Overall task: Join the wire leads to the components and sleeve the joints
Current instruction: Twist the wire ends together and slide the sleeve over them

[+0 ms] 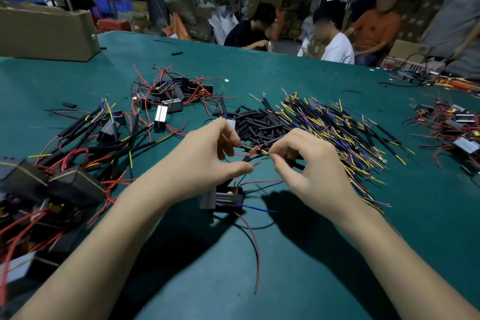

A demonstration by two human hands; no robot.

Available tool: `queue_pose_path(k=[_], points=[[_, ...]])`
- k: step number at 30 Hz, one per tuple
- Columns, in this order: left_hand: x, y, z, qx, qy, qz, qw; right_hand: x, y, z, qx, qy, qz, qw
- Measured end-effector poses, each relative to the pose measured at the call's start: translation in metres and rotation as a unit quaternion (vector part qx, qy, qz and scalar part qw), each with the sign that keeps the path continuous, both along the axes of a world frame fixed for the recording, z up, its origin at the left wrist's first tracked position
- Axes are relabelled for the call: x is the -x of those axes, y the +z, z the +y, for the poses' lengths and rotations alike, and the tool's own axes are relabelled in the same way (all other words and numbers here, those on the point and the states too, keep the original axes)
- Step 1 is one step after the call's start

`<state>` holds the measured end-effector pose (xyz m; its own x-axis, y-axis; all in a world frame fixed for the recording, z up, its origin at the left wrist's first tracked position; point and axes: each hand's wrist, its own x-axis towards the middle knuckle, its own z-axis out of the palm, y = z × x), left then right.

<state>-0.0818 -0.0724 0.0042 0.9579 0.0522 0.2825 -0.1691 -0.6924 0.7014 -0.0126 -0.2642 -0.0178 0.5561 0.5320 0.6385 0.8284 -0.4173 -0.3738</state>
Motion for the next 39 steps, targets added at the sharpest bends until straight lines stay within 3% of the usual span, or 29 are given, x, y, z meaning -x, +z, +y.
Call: queue_pose_path(k=[5,16,28,34,39], points=[[-0.001,-0.004,-0.002,-0.099,0.025,0.012,0.995,-0.002,0.000,0.001,-0.016,0.011,0.019,1.000],[-0.002,-0.008,-0.012,-0.036,0.023,-0.075,0.996,-0.002,0.002,-0.001,-0.015,0.028,0.002,0.999],[-0.004,-0.013,-0.014,-0.049,-0.028,-0.164,0.985,0.001,0.005,-0.002,0.017,0.031,-0.023,0.999],[-0.006,-0.018,-0.014,-0.041,-0.036,-0.167,0.985,0.001,0.010,-0.003,0.018,0.036,0.013,0.999],[-0.006,-0.019,-0.014,-0.046,-0.034,-0.161,0.985,-0.002,0.018,-0.011,0.043,0.040,0.092,0.994]])
